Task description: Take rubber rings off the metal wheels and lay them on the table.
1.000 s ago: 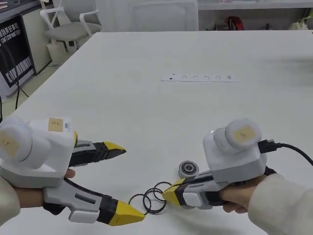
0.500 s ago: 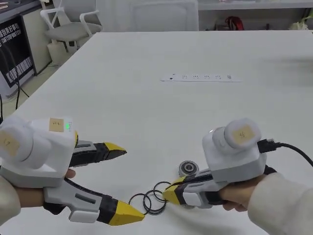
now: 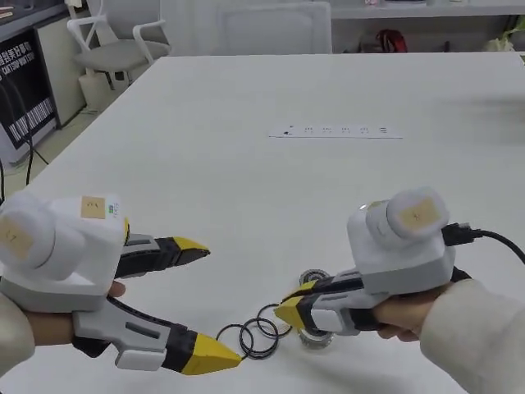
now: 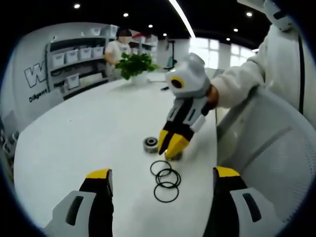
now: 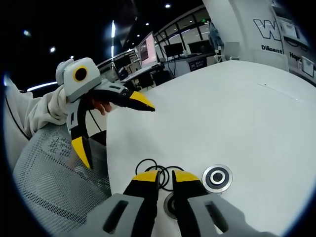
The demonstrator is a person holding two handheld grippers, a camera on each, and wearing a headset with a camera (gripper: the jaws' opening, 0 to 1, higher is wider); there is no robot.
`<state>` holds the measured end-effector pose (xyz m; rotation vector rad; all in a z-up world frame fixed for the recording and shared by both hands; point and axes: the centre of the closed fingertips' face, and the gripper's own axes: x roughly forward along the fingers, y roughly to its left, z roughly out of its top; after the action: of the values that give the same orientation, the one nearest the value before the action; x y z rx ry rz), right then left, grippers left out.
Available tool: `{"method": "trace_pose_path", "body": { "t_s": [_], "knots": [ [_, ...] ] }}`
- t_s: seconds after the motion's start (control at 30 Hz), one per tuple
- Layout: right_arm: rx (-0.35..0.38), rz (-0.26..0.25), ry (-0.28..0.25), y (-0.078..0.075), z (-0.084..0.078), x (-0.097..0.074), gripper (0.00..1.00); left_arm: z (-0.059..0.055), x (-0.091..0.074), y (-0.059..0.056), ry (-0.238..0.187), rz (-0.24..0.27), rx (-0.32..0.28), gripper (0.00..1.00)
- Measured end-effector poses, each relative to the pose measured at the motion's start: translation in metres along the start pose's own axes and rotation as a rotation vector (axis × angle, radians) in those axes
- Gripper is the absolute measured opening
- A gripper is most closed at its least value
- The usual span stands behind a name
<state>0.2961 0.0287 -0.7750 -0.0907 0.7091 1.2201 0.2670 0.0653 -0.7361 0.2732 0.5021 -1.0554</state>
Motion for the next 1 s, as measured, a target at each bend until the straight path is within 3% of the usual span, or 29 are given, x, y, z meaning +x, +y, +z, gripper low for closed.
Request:
{"method": "trace_pose_path", "body": {
  "t_s": [0.37, 0.6, 0.77, 0.9, 1.0],
  "knots": [
    [-0.034, -0.034, -0.036, -0.007, 0.015, -0.013, 0.15, -0.001, 0.000, 0.002, 0.001, 0.004, 0.000, 0.85],
    [-0.087, -0.038, -0.024, -0.005, 0.017, -0.017, 0.25, -0.001, 0.002, 0.001, 0.006, 0.003, 0.008, 0.84],
    [-0.077, -0.030, -0.016, -0.004, 0.017, -0.020, 0.36, -0.002, 0.004, -0.002, 0.009, -0.011, -0.003, 0.85],
    [-0.132, -0.038, -0.013, -0.003, 0.019, -0.025, 0.39, -0.004, 0.004, 0.000, 0.014, -0.004, -0.005, 0.88],
    [-0.149, -0.045, -0.016, -0.003, 0.022, -0.027, 0.50, -0.004, 0.003, 0.001, 0.010, 0.001, -0.008, 0.89]
  ]
}}
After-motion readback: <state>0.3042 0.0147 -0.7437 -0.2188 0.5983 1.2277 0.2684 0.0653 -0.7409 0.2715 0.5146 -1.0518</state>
